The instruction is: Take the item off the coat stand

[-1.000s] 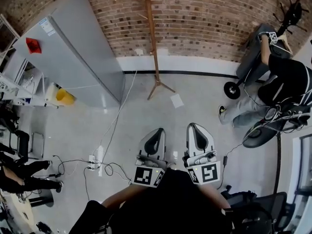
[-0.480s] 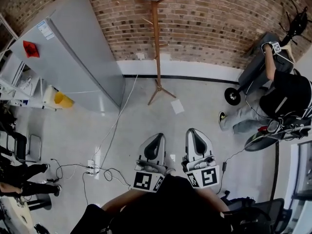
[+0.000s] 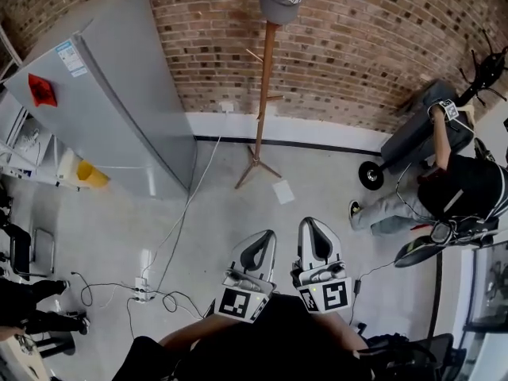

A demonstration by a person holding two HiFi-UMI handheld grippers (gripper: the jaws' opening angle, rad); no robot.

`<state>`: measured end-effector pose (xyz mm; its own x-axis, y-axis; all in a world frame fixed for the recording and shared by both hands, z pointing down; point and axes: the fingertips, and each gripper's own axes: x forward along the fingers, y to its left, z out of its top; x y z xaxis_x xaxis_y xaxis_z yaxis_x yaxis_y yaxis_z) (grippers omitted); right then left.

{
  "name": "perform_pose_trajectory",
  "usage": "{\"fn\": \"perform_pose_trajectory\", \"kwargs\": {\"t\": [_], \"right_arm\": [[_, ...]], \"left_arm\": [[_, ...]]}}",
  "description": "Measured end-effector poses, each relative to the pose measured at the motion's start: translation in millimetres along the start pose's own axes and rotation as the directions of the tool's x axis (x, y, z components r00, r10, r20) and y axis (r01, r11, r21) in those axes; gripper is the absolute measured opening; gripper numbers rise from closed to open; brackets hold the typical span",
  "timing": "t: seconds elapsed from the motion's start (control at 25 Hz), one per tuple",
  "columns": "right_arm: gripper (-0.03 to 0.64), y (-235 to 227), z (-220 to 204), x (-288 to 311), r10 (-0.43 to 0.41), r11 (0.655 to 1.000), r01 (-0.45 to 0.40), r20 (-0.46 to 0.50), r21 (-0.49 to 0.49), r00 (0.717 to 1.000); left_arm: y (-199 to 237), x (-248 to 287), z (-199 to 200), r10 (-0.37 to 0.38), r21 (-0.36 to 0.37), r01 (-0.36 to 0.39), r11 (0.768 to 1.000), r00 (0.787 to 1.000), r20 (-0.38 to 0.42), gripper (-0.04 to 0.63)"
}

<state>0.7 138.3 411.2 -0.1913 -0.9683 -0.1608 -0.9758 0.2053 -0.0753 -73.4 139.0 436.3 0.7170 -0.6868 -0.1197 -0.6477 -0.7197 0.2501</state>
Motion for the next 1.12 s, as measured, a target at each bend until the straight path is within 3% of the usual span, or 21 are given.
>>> {"fn": "perform_pose_trajectory", "kwargs": {"t": [0.36, 0.68, 0.8, 1.12], "right_arm": [[0.018, 11, -14, 60, -0.053, 0.998, 0.053, -0.009, -0.022, 0.999], [0.018, 9, -24, 106, -0.022, 1.0, 0.022, -0.028, -0.011, 0.999], [0.018, -4, -19, 133, -0.003, 1.0, 0.003, -0.001, -0.018, 1.0], [0.018, -62, -18, 198, 0.034, 0.999, -0.035, 0.011, 0.018, 0.999]], "left_arm": [[75, 26, 19, -0.003, 0.008, 0.002, 1.0, 1.0, 0.025, 0.017], [104, 56, 22, 0.016, -0.006, -0.016, 1.0, 1.0, 0.01, 0.017], [117, 78, 18, 0.015, 0.04, -0.014, 0.999, 1.0, -0.027, 0.017], [140, 154, 29, 0.094, 0.054, -0.096, 0.994, 0.995, 0.04, 0.017]]}}
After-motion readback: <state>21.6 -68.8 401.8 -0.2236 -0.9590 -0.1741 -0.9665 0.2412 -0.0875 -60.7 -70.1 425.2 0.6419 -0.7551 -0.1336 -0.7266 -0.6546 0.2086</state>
